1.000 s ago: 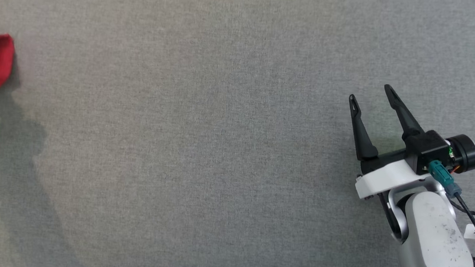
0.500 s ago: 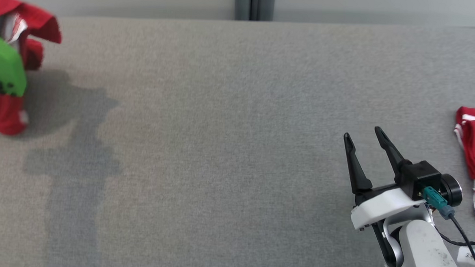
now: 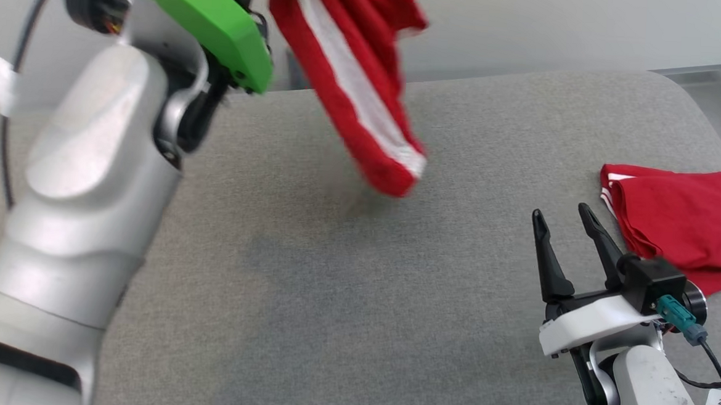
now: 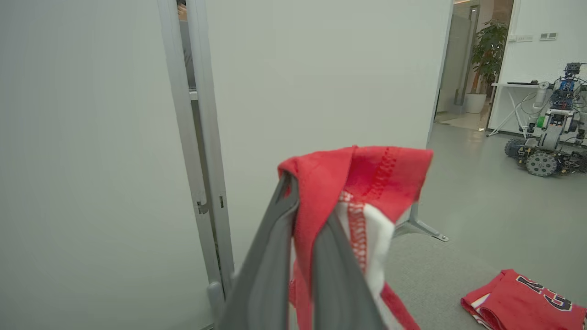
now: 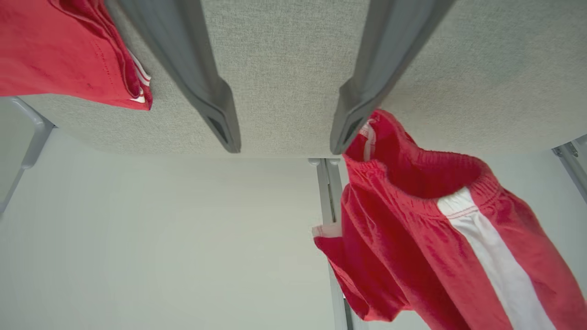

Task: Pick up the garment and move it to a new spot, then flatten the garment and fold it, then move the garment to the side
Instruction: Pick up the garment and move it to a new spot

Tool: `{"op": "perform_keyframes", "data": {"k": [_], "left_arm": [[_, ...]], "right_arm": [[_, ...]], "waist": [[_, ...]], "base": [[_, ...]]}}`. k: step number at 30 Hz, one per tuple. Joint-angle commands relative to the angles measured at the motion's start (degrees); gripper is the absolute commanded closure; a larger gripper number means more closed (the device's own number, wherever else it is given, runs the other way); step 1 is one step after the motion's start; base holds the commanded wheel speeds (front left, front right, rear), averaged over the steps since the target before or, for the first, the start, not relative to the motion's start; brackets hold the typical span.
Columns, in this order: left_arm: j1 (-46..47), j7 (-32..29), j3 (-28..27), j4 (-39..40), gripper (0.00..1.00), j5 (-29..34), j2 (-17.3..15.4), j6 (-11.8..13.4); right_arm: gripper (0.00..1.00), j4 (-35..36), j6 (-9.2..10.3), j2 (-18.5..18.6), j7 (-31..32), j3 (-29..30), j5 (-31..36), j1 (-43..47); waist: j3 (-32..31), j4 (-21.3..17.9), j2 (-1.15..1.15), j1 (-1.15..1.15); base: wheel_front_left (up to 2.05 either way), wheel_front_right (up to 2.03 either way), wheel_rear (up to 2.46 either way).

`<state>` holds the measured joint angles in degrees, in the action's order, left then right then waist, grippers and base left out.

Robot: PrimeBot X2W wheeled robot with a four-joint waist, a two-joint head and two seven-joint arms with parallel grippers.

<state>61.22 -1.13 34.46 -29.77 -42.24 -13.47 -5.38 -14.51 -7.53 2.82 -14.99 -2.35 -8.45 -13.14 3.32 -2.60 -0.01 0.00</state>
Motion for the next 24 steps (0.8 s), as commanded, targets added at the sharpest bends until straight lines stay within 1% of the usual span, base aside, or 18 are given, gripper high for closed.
{"op": "perform_keyframes", "data": {"k": [1, 5, 7, 9, 12, 14, 19, 20, 21, 22, 23, 24], "left_arm": [[-3.76, 0.61, -0.03, -0.84, 1.00, -0.75, 0.97, 1.09], [-11.40, 2.77, -0.12, -3.76, 1.00, -3.40, 3.73, 2.50], [-16.00, 4.17, -0.13, -6.45, 1.00, -4.39, 4.42, 3.17], [-19.98, 5.64, 0.64, -9.84, 1.00, -3.69, 3.97, 4.02], [-24.17, 8.33, 1.62, -14.65, 1.00, -2.51, 3.19, 4.62], [-26.53, 10.49, 1.11, -17.68, 1.00, -3.13, 2.99, 4.62], [-28.87, 14.43, -0.04, -22.30, 1.00, -3.67, 2.72, 3.19], [-29.04, 14.89, -0.28, -22.68, 0.98, -3.75, 2.82, 2.80], [-29.22, 15.40, -0.45, -22.97, 0.71, -3.57, 2.98, 2.35], [-29.33, 15.79, -0.77, -23.07, 0.25, -3.32, 3.02, 2.00], [-29.38, 15.98, -0.99, -23.02, 0.00, -3.02, 3.03, 1.73], [-29.47, 16.15, -1.25, -22.87, 0.00, -2.65, 3.06, 1.44]], "right_arm": [[0.00, 0.14, 0.09, 0.18, -0.25, 0.37, -0.24, 0.79], [0.00, 0.16, 0.09, 0.19, -0.25, 0.97, -0.69, 0.64], [0.00, 0.13, 0.09, 0.18, -0.25, 1.03, -0.68, 0.55], [0.00, 0.20, 0.09, 0.18, -0.26, 1.05, -0.74, 0.47], [0.00, 0.23, 0.09, 0.18, -0.26, 1.14, -0.65, 0.47], [0.00, 0.14, 0.09, 0.18, -0.26, 1.27, -0.49, 0.58], [0.00, -0.05, 0.09, 0.19, -0.26, 1.54, -0.18, 1.13], [0.00, -0.12, 0.09, 0.19, -0.26, 1.53, -0.17, 1.20], [0.00, -0.25, 0.09, 0.18, -0.26, 1.48, -0.18, 1.28], [0.00, -0.32, 0.09, 0.19, -0.26, 1.41, -0.18, 1.35], [0.00, -0.38, 0.09, 0.19, -0.26, 1.29, -0.17, 1.43], [0.00, -0.45, 0.09, 0.19, -0.26, 1.20, -0.14, 1.50]], "waist": [[0.30, -0.61, 0.01, 0.00], [1.10, -0.87, 0.01, 0.00], [1.53, -0.94, 0.01, 0.00], [1.97, -1.01, 0.01, 0.00], [2.58, -1.03, 0.01, 0.00], [2.96, -0.93, 0.01, 0.00], [3.75, -0.11, 0.01, 0.00], [3.79, 0.05, 0.01, 0.00], [3.79, 0.27, 0.01, 0.00], [3.75, 0.45, 0.01, 0.00], [3.69, 0.58, 0.01, 0.00], [3.59, 0.73, 0.01, 0.00]], "base": [[0.00, 0.00, 0.00], [0.00, 0.00, 0.00], [0.00, 0.00, 0.00], [0.00, 0.00, 0.00], [0.00, 0.00, 0.00], [0.00, 0.00, 0.00], [0.00, 0.00, 0.00], [0.00, 0.00, 0.00], [0.00, 0.00, 0.00], [0.00, 0.00, 0.00], [0.00, 0.00, 0.00], [0.00, 0.00, 0.00]]}}
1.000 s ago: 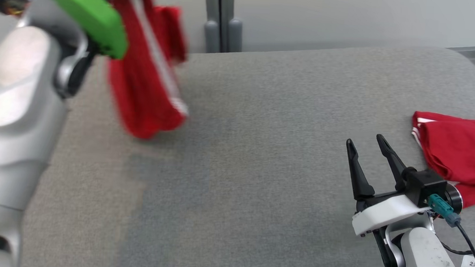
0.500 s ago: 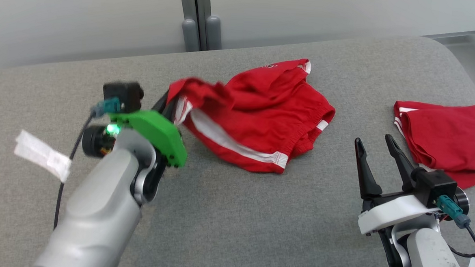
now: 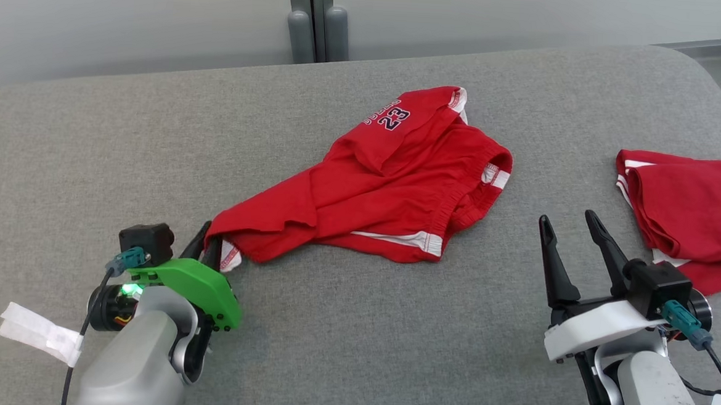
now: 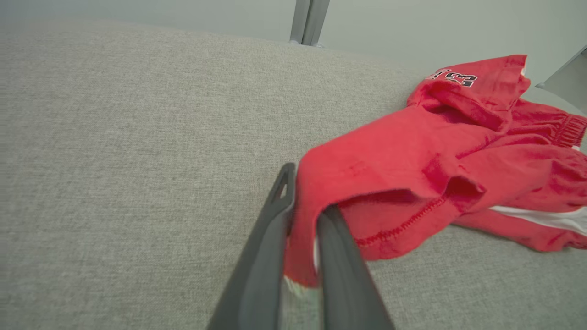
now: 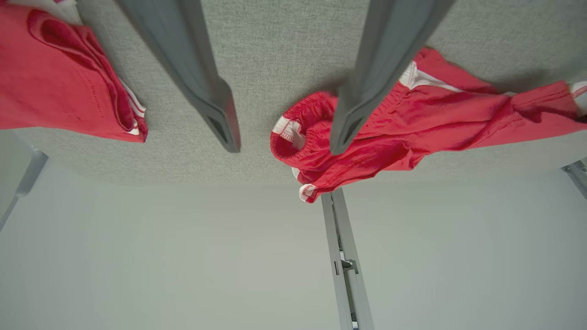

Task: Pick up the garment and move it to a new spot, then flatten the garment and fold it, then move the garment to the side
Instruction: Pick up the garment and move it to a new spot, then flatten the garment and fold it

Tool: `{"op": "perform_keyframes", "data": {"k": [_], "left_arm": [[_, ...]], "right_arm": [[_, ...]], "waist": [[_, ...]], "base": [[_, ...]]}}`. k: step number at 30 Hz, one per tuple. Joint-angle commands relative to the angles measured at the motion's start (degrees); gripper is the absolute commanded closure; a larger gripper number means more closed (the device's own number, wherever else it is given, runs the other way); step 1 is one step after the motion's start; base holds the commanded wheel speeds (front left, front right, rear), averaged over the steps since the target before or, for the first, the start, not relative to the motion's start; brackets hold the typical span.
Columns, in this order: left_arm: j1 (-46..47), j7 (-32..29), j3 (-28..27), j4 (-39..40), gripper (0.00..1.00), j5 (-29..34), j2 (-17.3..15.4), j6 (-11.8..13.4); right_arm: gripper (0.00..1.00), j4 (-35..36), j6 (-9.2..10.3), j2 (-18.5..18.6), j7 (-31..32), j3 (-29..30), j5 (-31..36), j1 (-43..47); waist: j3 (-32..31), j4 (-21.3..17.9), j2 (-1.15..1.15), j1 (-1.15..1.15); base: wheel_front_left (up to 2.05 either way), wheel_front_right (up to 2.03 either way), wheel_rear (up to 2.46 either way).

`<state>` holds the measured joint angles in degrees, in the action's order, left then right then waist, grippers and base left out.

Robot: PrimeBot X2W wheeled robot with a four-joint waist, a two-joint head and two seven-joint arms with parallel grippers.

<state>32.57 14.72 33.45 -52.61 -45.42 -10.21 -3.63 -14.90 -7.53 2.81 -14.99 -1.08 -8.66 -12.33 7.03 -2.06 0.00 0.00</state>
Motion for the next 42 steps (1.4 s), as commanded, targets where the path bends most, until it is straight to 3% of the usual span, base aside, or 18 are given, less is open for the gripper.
{"op": "perform_keyframes", "data": {"k": [1, 10, 25, 42], "left_arm": [[-0.97, 0.48, -0.58, 0.35, 0.00, 1.04, -0.21, -0.57], [-8.12, 0.47, -8.12, 13.34, 0.00, 10.36, -1.23, -1.52], [-29.55, 0.41, -21.03, 33.37, 0.00, 22.91, 4.60, -0.22], [-34.90, 0.42, -23.84, 36.55, 0.00, 26.91, 7.18, -1.93]], "right_arm": [[0.00, -0.15, 0.09, 0.20, -0.26, -0.17, 0.12, 0.79], [0.00, -0.20, 0.09, 0.19, -0.26, -0.68, 1.26, 1.66], [0.00, 0.95, 0.09, 0.19, -0.26, -1.25, -1.53, 8.64], [0.00, 0.67, 0.09, 0.20, -0.26, -1.77, -3.39, 11.97]], "waist": [[-0.33, 0.38, 0.00, 0.00], [-3.59, 1.84, 0.00, 0.00], [-8.28, 3.42, 0.00, 0.00], [-8.70, 3.53, 0.00, 0.00]], "base": [[0.00, 0.00, 0.00], [0.00, 0.00, 0.00], [0.00, 0.00, 0.00], [0.00, 0.00, 0.00]]}}
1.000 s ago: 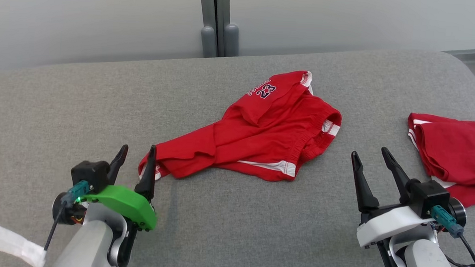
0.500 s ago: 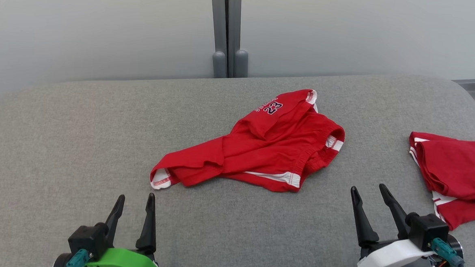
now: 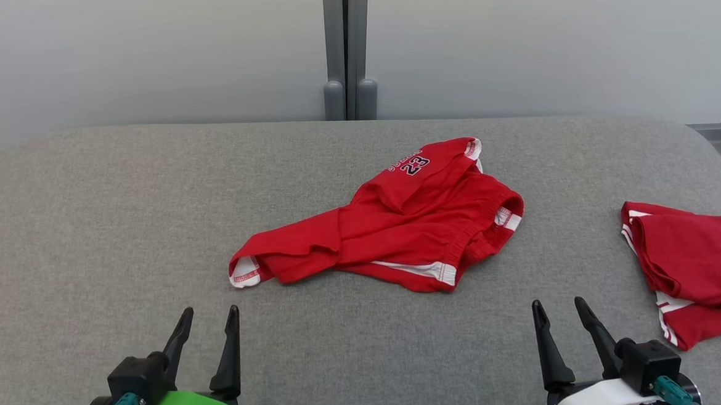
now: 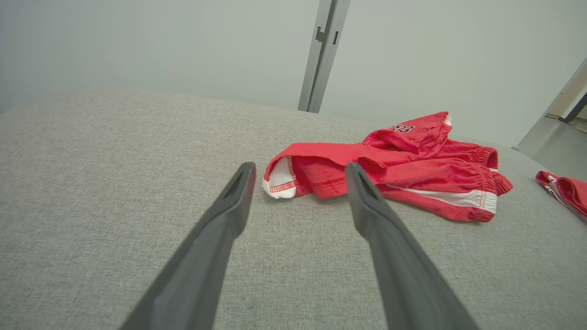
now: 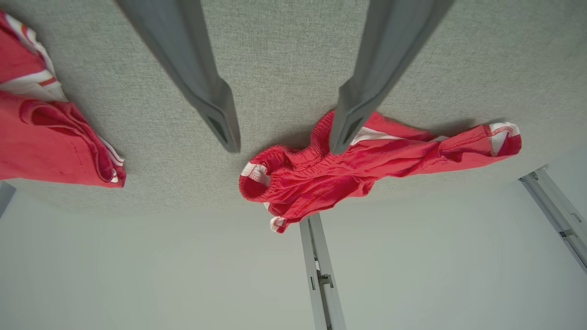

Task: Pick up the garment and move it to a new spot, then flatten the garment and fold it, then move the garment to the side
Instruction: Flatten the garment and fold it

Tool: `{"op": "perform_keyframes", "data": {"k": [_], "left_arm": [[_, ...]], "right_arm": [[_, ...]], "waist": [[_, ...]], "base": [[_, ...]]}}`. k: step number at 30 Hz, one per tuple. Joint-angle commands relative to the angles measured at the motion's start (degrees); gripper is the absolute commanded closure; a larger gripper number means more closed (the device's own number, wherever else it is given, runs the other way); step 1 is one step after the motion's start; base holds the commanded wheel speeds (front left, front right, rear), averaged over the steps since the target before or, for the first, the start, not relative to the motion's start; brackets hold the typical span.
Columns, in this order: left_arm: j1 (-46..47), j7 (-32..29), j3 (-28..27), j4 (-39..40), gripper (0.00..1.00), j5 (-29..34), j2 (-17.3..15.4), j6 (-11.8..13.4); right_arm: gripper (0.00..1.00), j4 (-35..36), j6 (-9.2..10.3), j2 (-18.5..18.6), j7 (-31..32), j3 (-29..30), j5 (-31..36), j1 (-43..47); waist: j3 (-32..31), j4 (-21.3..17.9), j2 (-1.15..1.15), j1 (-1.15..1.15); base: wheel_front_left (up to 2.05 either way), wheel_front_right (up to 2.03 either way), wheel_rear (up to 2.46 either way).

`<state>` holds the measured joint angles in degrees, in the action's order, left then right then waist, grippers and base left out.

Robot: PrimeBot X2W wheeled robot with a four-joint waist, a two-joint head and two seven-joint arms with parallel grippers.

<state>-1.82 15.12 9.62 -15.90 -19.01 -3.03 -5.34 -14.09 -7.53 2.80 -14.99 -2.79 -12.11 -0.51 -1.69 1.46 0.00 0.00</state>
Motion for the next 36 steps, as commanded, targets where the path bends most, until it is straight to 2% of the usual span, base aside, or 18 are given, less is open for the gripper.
{"op": "perform_keyframes", "data": {"k": [1, 14, 22, 27, 32, 36], "left_arm": [[-0.41, 0.01, 0.01, -0.23, 0.00, 0.60, 0.01, -0.31], [0.98, 0.01, 0.64, -0.68, 0.00, 0.11, 0.12, -0.51], [4.84, 0.01, 4.60, -2.80, 0.00, 1.02, 0.09, -0.90], [10.72, 0.01, 8.74, -7.97, 0.00, 1.97, 0.08, -1.53], [18.72, 0.01, 14.24, -15.57, 0.00, -0.49, 0.05, -1.88], [23.13, 0.01, 15.97, -19.86, 0.00, -2.68, 0.03, -1.84]], "right_arm": [[0.00, -0.17, 0.09, 0.21, -0.26, -0.12, 0.18, 0.05], [0.00, 0.06, 0.09, 0.21, -0.26, -0.36, 0.54, -0.57], [0.00, 0.64, 0.09, 0.21, -0.26, -0.56, 1.40, -1.78], [0.00, 1.17, 0.09, 0.20, -0.26, -1.17, 2.17, -3.91], [0.00, 1.26, 0.09, 0.21, -0.26, -2.36, 2.68, -6.56], [0.00, 1.37, 0.09, 0.20, -0.26, -3.02, 2.89, -8.05]], "waist": [[0.05, 0.00, 0.00, 0.00], [0.63, -0.01, 0.00, 0.00], [2.82, -0.52, 0.00, 0.00], [6.07, -1.62, 0.00, 0.00], [9.79, -3.72, 0.00, 0.00], [11.90, -5.36, 0.00, 0.00]], "base": [[0.00, 0.00, 0.00], [0.00, 0.00, 0.00], [0.00, 0.00, 0.00], [0.00, 0.00, 0.00], [0.00, 0.00, 0.00], [0.00, 0.00, 0.00]]}}
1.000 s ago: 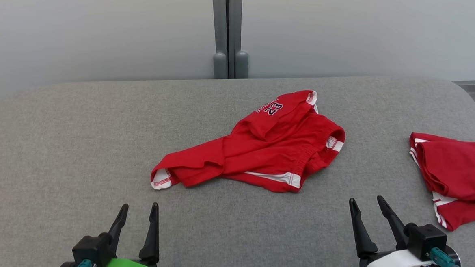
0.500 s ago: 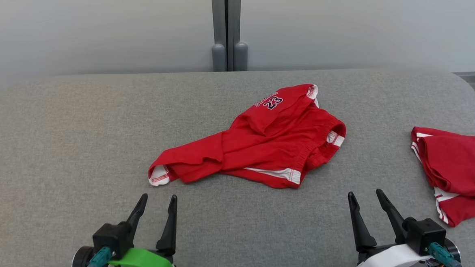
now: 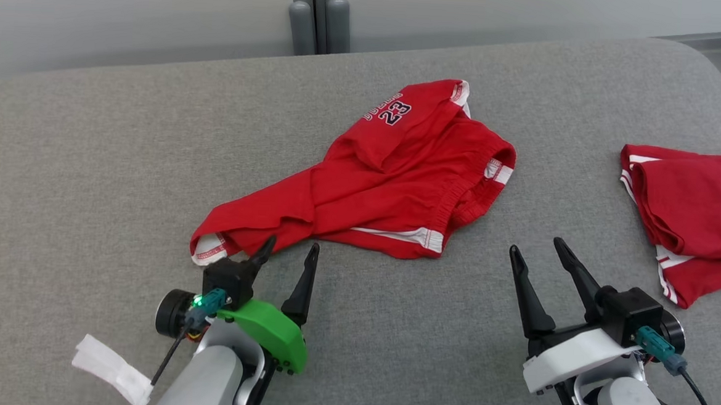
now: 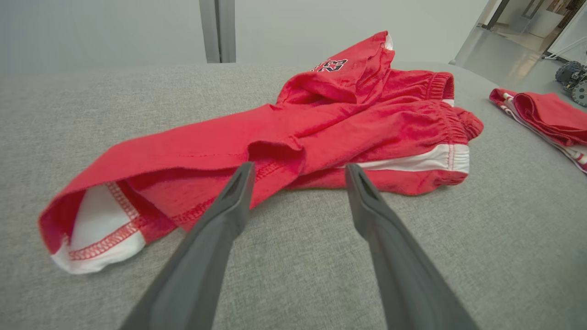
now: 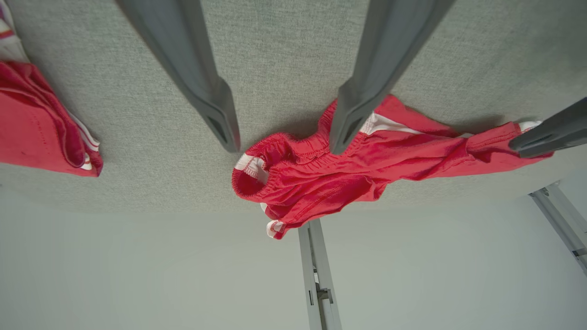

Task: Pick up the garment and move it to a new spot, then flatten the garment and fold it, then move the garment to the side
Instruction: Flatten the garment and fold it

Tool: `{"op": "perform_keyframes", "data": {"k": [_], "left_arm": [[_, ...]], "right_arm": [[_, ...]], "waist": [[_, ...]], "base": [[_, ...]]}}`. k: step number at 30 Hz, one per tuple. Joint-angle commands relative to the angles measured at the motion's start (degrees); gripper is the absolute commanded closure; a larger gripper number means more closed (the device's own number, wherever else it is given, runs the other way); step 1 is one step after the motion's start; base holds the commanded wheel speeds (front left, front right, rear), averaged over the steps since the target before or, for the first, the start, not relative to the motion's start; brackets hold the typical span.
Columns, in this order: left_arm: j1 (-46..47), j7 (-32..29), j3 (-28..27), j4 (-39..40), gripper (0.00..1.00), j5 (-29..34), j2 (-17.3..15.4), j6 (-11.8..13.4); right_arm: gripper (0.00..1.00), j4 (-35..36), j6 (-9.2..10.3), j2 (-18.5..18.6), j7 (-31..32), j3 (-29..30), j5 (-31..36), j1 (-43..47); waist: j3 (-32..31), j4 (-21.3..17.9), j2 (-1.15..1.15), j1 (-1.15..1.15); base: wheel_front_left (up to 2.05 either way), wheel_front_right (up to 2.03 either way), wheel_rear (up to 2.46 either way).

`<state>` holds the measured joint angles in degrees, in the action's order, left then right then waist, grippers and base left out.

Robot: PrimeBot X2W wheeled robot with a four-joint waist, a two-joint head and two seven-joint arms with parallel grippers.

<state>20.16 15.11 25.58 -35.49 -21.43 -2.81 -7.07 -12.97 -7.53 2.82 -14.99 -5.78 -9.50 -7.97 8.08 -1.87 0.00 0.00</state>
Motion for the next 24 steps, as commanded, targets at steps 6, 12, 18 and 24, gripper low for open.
{"op": "perform_keyframes", "data": {"k": [6, 12, 18, 24], "left_arm": [[6.02, 0.02, 1.43, -5.55, 0.00, -2.83, -0.21, 0.66], [9.49, 0.02, 0.82, -9.06, 0.00, -4.28, -0.21, 1.69], [11.30, 0.02, -1.65, -8.99, 1.00, -2.34, -0.21, 3.69], [9.48, 0.02, -3.56, -3.79, 1.00, 2.22, -0.21, 2.42]], "right_arm": [[0.00, 0.26, 0.09, 0.19, -0.26, -0.25, 0.72, -2.19], [0.00, 0.44, 0.09, 0.18, -0.26, -0.22, 0.92, -2.94], [0.00, 0.50, 0.09, 0.18, -0.27, -0.16, 0.87, -3.13], [0.00, 0.40, 0.09, 0.19, -0.27, 0.48, 0.93, -2.94]], "waist": [[4.69, -4.05, 0.00, 0.00], [6.13, -5.31, 0.00, 0.00], [6.49, -5.62, 0.00, 0.00], [5.58, -4.65, 0.00, 0.00]], "base": [[0.00, 0.00, 0.00], [0.00, 0.00, 0.00], [0.00, 0.00, 0.00], [0.00, 0.00, 0.00]]}}
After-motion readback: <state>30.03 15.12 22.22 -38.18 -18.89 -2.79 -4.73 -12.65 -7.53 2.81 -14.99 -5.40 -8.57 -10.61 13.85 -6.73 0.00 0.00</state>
